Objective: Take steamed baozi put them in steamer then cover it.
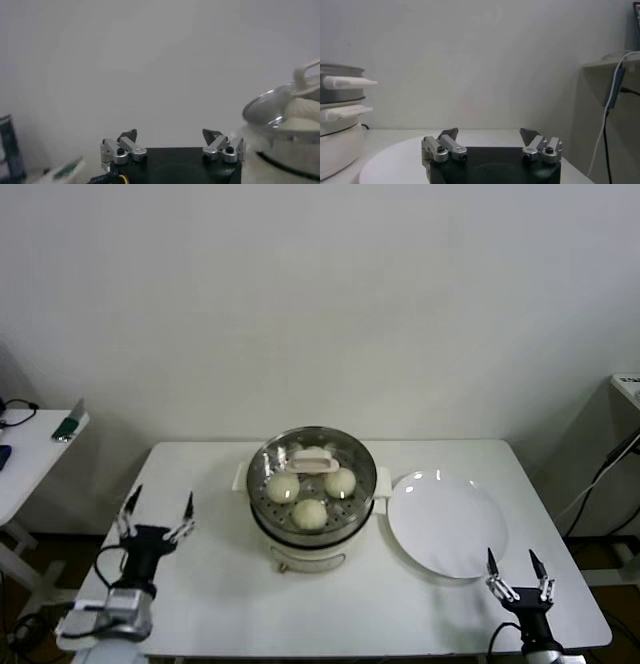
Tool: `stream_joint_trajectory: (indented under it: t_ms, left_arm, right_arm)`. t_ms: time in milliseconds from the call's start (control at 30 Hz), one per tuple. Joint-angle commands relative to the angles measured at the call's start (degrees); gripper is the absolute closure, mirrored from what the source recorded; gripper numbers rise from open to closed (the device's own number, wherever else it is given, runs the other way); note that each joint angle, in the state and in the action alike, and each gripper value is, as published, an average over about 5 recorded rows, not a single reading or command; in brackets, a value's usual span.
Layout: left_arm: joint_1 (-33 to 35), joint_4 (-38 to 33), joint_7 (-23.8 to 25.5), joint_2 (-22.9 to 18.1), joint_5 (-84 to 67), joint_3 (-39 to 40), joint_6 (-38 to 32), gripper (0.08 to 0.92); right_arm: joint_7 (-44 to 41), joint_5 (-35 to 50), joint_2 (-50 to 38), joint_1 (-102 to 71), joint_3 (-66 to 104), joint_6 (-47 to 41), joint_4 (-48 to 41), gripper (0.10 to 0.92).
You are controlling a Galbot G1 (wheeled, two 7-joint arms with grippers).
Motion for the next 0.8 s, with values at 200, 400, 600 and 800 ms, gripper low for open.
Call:
stream_joint_trajectory:
  t_ms: [200, 400, 600, 800]
  left_arm:
    - [9.1, 13.4, -3.2, -0.8, -12.8, -1.1, -21.5, 0.177]
    - [9.3, 13.1, -2.1, -1.0, -12.6, -0.4, -21.1, 0.177]
    - [9.3, 12.8, -1.9, -1.1, -12.6, 0.0, -21.1, 0.177]
    - [9.1, 12.9, -1.7, -1.2, -12.4, 0.4, -20.9, 0.177]
  right_arm:
    - [-0.8, -1.3, 0.1, -0.1, -0.5, 0.5, -0.1, 0.203]
    - [-0.8, -0.9, -0.2, -0.2, -0.6, 0.5, 0.2, 0.203]
    - [-0.8, 0.1, -0.6, -0.3, -0.4, 0.6, 0.1, 0.203]
    - [-0.8, 0.3, -0.8, -0.4, -0.4, 0.8, 0.2, 0.203]
